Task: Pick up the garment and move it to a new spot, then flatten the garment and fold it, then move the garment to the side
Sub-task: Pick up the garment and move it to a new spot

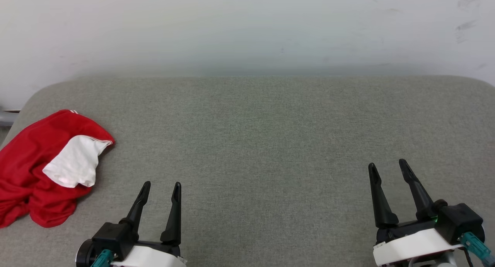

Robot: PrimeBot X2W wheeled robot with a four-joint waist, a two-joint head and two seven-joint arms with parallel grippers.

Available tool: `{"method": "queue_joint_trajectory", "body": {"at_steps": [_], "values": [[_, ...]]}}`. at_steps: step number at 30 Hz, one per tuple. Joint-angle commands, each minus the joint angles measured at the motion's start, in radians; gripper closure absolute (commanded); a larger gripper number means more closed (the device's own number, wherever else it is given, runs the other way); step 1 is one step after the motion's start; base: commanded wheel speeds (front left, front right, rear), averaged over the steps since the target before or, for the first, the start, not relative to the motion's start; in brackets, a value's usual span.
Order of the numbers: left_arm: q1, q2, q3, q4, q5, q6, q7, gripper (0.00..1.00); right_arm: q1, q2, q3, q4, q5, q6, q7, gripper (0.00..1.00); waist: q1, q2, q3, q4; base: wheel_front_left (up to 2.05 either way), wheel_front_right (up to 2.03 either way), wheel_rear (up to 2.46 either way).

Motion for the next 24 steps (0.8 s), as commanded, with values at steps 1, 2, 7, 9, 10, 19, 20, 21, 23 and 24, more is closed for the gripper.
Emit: {"method": "queue_joint_trajectory", "body": {"at_steps": [1,2,7,9,10,19,20,21,23,24], "values": [[-0.007,-0.001,0.005,-0.001,0.007,-0.003,-0.003,0.00,0.014,0.002,0.003,-0.002,-0.001,0.000,-0.002,0.00,0.0000,0.0000,-0.002,0.016,0.00,0.00,0.00],[-0.007,0.000,0.007,0.000,0.006,-0.003,-0.003,0.00,0.016,0.002,0.005,-0.002,-0.001,0.000,-0.002,0.00,0.0000,0.0000,-0.003,0.023,0.00,0.00,0.00],[-0.001,0.000,0.013,0.002,0.008,-0.004,-0.003,0.00,0.019,0.002,0.015,-0.002,-0.006,0.000,-0.002,0.00,0.0000,0.0000,-0.008,0.076,0.00,0.00,0.00],[0.000,-0.001,0.015,0.002,0.007,-0.002,-0.003,0.00,0.022,0.002,0.018,-0.002,-0.004,0.000,-0.002,0.00,0.0000,0.0000,-0.010,0.098,0.00,0.00,0.00],[0.002,0.000,0.016,0.002,0.007,-0.002,-0.003,0.00,0.024,0.002,0.020,-0.001,-0.003,0.000,-0.002,0.00,0.0000,0.0000,-0.011,0.109,0.00,0.00,0.00],[0.007,-0.001,0.023,-0.004,0.023,0.006,-0.003,0.00,0.025,0.002,0.029,0.002,-0.004,0.000,-0.002,0.00,0.0000,0.0000,-0.013,0.206,0.00,0.00,0.00],[0.007,-0.001,0.023,-0.004,0.024,0.006,-0.003,0.00,0.025,0.002,0.029,0.001,-0.006,0.000,-0.002,0.00,0.0000,0.0000,-0.011,0.219,0.00,0.00,0.00],[0.007,-0.001,0.025,-0.005,0.024,0.006,-0.003,0.00,0.023,0.002,0.033,0.001,-0.008,0.000,-0.002,0.00,0.0000,0.0000,-0.010,0.230,0.00,0.00,0.00],[0.004,-0.001,0.025,-0.005,0.024,0.005,-0.003,0.00,0.018,0.002,0.041,0.001,-0.013,0.000,-0.002,0.00,0.0000,0.0000,-0.006,0.277,0.00,0.00,0.00],[0.004,-0.001,0.025,-0.005,0.025,0.005,-0.003,0.00,0.017,0.002,0.044,0.001,-0.014,0.000,-0.002,0.00,0.0000,0.0000,-0.006,0.288,0.00,0.00,0.00]]}}
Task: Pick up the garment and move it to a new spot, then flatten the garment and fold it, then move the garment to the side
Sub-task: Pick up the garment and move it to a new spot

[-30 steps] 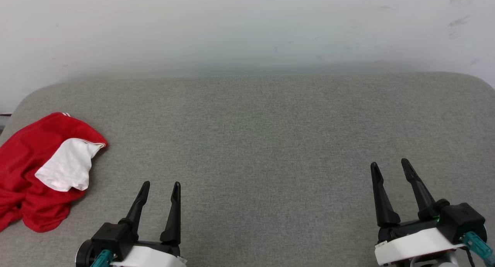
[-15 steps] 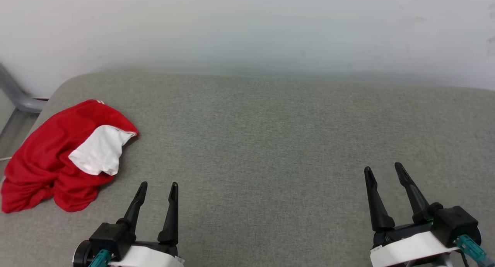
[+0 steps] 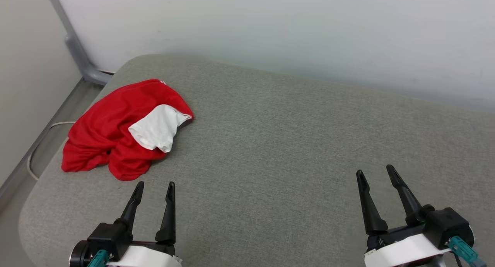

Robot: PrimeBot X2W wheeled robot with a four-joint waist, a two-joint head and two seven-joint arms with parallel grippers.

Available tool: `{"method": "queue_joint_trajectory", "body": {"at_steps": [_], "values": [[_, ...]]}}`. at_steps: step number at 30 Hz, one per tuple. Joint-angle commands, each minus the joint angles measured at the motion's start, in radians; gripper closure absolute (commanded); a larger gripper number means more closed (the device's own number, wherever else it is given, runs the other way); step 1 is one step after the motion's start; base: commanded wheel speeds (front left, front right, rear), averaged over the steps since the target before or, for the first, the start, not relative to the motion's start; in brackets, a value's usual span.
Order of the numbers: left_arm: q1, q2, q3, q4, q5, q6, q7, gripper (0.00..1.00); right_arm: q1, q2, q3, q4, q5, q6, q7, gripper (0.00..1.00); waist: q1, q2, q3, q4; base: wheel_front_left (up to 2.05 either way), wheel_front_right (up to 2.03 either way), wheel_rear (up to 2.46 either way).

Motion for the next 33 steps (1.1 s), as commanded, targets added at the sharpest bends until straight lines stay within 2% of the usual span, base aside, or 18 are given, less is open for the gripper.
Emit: {"method": "queue_joint_trajectory", "body": {"at_steps": [1,12,15,26,33], "values": [[0.002,-0.001,0.002,-0.002,0.003,0.002,-0.003,0.00,-0.001,0.002,0.005,-0.001,-0.002,0.000,-0.002,0.00,0.0000,0.0000,0.004,0.032,0.00,0.00,0.00],[0.013,-0.001,0.006,-0.003,0.001,-0.004,-0.003,0.00,-0.007,0.002,0.027,0.003,-0.005,0.000,-0.002,0.00,0.0000,0.0000,0.011,0.127,0.00,0.00,0.00],[0.014,-0.001,0.008,-0.004,0.000,-0.006,-0.003,0.00,-0.009,0.002,0.027,0.004,-0.006,0.000,-0.002,0.00,0.0000,0.0000,0.013,0.134,0.00,0.00,0.00],[0.010,-0.001,0.018,-0.007,-0.003,0.003,-0.003,0.00,-0.010,0.002,0.034,0.014,-0.002,0.000,-0.002,0.00,0.0000,0.0000,0.021,0.120,0.00,0.00,0.00],[-0.077,-0.001,0.076,0.001,-0.041,-0.001,-0.003,0.00,-0.039,0.001,0.030,0.002,-0.042,0.000,-0.002,0.00,0.0000,0.0000,0.091,0.078,0.00,0.00,0.00]]}}
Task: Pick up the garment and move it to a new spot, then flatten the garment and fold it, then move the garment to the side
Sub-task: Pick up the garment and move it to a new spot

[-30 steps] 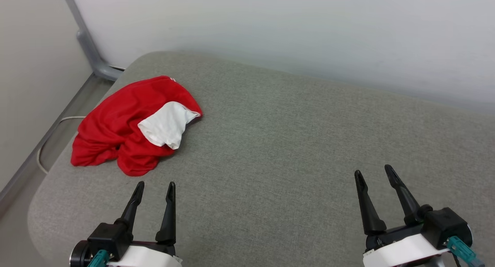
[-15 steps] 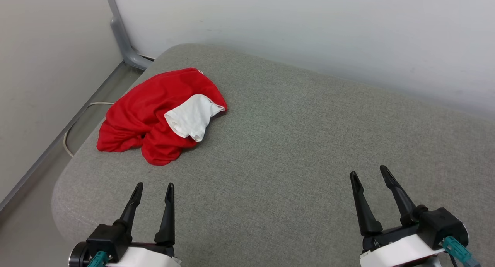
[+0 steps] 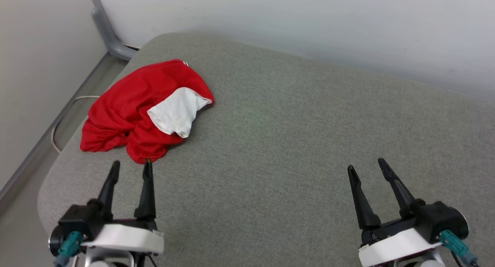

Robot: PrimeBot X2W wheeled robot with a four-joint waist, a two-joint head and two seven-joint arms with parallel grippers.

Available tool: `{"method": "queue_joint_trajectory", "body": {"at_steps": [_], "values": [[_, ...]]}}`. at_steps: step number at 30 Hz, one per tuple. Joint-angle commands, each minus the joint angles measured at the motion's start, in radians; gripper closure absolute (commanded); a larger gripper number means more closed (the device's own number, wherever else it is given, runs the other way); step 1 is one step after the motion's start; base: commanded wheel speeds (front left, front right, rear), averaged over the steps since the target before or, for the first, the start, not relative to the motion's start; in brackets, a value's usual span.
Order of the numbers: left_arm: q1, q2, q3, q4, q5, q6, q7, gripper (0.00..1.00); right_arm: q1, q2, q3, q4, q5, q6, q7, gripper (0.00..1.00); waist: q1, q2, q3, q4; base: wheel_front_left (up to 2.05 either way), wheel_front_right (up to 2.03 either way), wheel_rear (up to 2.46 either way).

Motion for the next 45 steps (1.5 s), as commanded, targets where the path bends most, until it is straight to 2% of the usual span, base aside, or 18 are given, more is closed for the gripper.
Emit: {"method": "queue_joint_trajectory", "body": {"at_steps": [1,4,7,10,15,21,27,37,38,39,41,45], "values": [[-0.051,-0.001,0.026,0.011,-0.003,-0.007,-0.003,0.00,-0.024,0.001,-0.005,-0.008,-0.020,0.000,-0.002,0.00,0.0000,0.0000,0.046,-0.027,0.00,0.00,0.00],[-0.143,0.034,0.040,0.082,-0.020,-0.016,-0.003,0.00,-0.047,0.001,-0.016,-0.023,-0.044,0.000,-0.002,0.00,0.0000,0.0000,0.104,-0.048,0.00,0.00,0.00],[-0.279,0.124,0.021,0.205,-0.058,-0.018,0.052,0.00,-0.066,0.001,-0.019,-0.045,-0.075,0.000,-0.002,0.00,0.0000,0.0000,0.166,-0.071,0.00,0.00,0.00],[-0.413,0.227,-0.060,0.297,-0.148,-0.019,0.236,0.00,-0.080,-0.007,-0.023,-0.068,-0.092,0.000,-0.002,0.00,0.0000,0.0000,0.222,-0.092,0.00,0.00,0.00],[-0.605,0.412,-0.153,0.371,-0.294,-0.018,0.554,0.00,-0.109,-0.024,-0.022,-0.117,-0.108,0.000,-0.002,0.00,0.0000,0.0000,0.317,-0.132,0.00,0.00,0.00],[-0.742,0.547,-0.215,0.422,-0.425,-0.018,0.839,0.00,-0.142,-0.022,-0.014,-0.164,-0.113,0.000,-0.002,0.00,0.0000,0.0000,0.395,-0.182,0.00,0.00,0.00],[-0.803,0.609,-0.244,0.457,-0.512,-0.018,0.998,0.00,-0.158,-0.018,-0.006,-0.185,-0.120,0.000,-0.002,0.00,0.0000,0.0000,0.452,-0.218,0.00,0.00,0.00],[-0.800,0.608,-0.276,0.582,-0.565,-0.017,1.106,0.00,-0.160,-0.016,-0.006,-0.195,-0.128,0.000,-0.002,0.00,0.0000,0.0000,0.491,-0.238,0.00,0.00,0.00],[-0.792,0.601,-0.283,0.594,-0.574,-0.017,1.120,0.61,-0.161,-0.016,-0.006,-0.195,-0.128,0.000,-0.002,0.00,0.0000,0.0000,0.491,-0.238,0.00,0.00,0.00],[-0.786,0.592,-0.286,0.603,-0.586,-0.018,1.129,1.00,-0.160,-0.015,-0.008,-0.194,-0.129,0.000,-0.002,0.00,0.0000,0.0000,0.491,-0.238,0.00,0.00,0.00],[-0.783,0.583,-0.284,0.612,-0.607,-0.017,1.122,1.00,-0.156,-0.015,-0.011,-0.190,-0.132,0.000,-0.002,0.00,0.0000,0.0000,0.487,-0.236,0.00,0.00,0.00],[-0.787,0.601,-0.303,0.602,-0.606,-0.017,1.067,1.00,-0.154,-0.014,-0.014,-0.179,-0.133,0.000,-0.002,0.00,0.0000,0.0000,0.465,-0.229,0.00,0.00,0.00]]}}
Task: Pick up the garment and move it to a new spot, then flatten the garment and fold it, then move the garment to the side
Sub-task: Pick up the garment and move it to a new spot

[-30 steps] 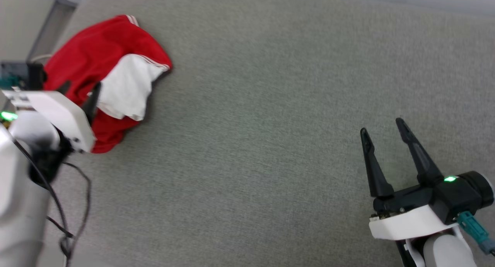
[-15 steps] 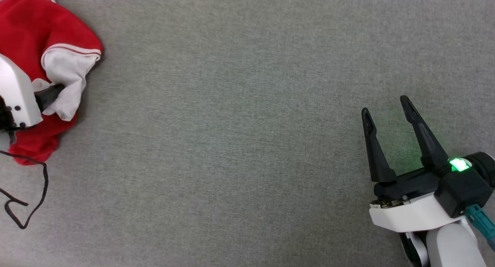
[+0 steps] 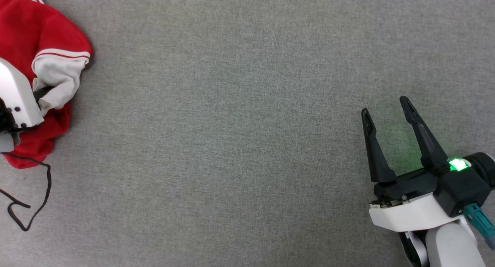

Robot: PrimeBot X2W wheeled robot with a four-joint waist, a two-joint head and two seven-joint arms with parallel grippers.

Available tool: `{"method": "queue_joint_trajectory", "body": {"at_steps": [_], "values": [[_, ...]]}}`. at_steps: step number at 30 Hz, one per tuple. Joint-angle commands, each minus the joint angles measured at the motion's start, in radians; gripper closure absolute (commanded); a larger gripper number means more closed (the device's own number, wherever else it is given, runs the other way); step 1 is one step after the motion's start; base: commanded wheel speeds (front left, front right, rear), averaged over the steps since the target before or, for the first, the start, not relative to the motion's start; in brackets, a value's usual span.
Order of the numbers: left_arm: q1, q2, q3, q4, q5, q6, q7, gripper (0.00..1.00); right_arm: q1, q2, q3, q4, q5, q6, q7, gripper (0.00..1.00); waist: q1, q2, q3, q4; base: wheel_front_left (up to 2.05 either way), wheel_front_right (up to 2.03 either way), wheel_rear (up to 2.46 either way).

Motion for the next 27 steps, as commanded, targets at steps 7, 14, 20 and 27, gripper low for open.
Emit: {"method": "queue_joint_trajectory", "body": {"at_steps": [7,14,20,27], "values": [[-0.051,0.034,-0.034,-0.029,0.023,0.002,-0.226,1.00,-0.005,0.010,-0.004,0.036,0.021,0.000,-0.002,0.00,-0.0001,0.0000,-0.121,-0.004,0.00,0.00,0.00],[-0.125,0.074,-0.141,-0.177,0.045,0.002,-0.370,1.00,0.024,0.018,-0.032,0.074,0.065,0.000,-0.002,0.00,-0.0001,0.0000,-0.268,-0.053,0.00,0.00,0.00],[-0.181,0.041,-0.214,-0.290,0.077,0.002,-0.399,1.00,0.039,0.019,-0.052,0.083,0.124,0.000,-0.002,0.00,-0.0001,0.0000,-0.327,-0.116,0.00,0.00,0.00],[-0.281,-0.070,-0.305,-0.356,0.121,0.002,-0.463,1.00,0.039,0.019,-0.067,0.094,0.170,0.000,-0.002,0.00,-0.0001,0.0000,-0.354,-0.227,0.00,0.00,0.00]]}}
